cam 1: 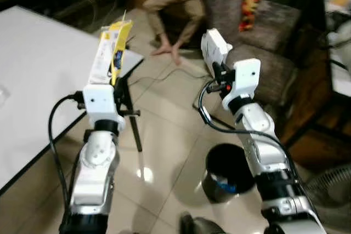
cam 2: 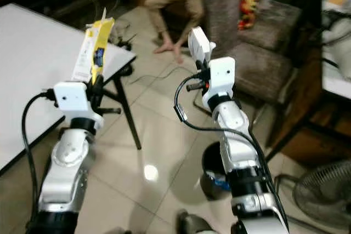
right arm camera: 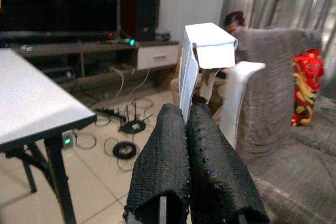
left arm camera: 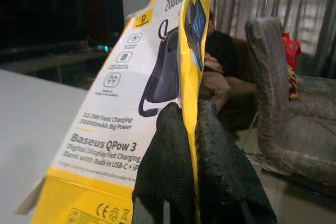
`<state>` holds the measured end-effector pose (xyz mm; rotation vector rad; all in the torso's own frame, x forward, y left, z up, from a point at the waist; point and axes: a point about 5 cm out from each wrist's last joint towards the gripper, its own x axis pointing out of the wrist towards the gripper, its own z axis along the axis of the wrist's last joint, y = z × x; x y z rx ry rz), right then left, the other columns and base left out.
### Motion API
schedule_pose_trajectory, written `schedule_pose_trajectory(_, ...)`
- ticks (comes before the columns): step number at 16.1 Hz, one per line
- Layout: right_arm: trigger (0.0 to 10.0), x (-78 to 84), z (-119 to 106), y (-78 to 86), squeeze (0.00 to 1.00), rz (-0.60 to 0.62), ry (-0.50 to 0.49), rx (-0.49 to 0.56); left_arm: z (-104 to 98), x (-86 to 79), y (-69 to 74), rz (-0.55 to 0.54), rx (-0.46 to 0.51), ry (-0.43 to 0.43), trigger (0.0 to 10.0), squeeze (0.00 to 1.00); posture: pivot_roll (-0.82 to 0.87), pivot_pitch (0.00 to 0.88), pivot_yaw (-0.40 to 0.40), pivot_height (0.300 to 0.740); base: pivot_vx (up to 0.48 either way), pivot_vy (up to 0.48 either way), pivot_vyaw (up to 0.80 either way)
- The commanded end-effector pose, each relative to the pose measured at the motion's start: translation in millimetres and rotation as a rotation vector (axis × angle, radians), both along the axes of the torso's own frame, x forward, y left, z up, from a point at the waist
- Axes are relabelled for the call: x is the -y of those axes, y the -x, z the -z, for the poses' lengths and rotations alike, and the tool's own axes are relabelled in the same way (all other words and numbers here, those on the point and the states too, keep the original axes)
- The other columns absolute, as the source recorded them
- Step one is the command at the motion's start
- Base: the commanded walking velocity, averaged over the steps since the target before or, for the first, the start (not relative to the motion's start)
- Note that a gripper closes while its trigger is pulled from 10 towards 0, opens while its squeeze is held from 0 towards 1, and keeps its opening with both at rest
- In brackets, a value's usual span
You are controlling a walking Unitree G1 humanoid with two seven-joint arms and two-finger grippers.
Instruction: Picking trash to rubbish bin
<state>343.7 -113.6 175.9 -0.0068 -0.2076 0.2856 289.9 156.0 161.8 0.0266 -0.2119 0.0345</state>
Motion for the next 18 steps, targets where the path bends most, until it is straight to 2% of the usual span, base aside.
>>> schedule_pose_trajectory(1, 10.0, 0.0, -8.1, -0.3, 0.00, 0.002, -0.006, 0.021, -0.4, 1.9, 0.6, 0.017, -0.005, 0.009, 10.0, 0.00, -0.08, 0.098, 0.000, 0.740, 0.000, 0.000, -0.79)
schedule_pose_trajectory(5, 10.0, -2.5, -6.6, 0.8, 0.00, 0.001, -0.016, 0.013, 1.7, 2.7, 1.3, 0.062, -0.021, 0.055, 10.0, 0.00, -0.07, 0.100, 0.004, 0.740, 0.000, 0.000, -0.79)
schedule_pose_trajectory(13, 10.0, -0.1, 1.9, 2.2, 0.00, 0.012, -0.006, -0.028, 4.6, 1.4, 1.6, 0.051, -0.038, 0.044, 10.0, 0.00, -0.08, 0.110, 0.009, 0.740, 0.000, 0.000, -0.79)
schedule_pose_trajectory(18, 10.0, -3.7, 12.9, 5.9, 0.00, -0.012, 0.005, -0.073, 9.0, 0.3, 1.8, 0.047, -0.062, 0.035, 10.0, 0.00, -0.08, 0.120, 0.008, 0.740, 0.000, 0.000, 0.00)
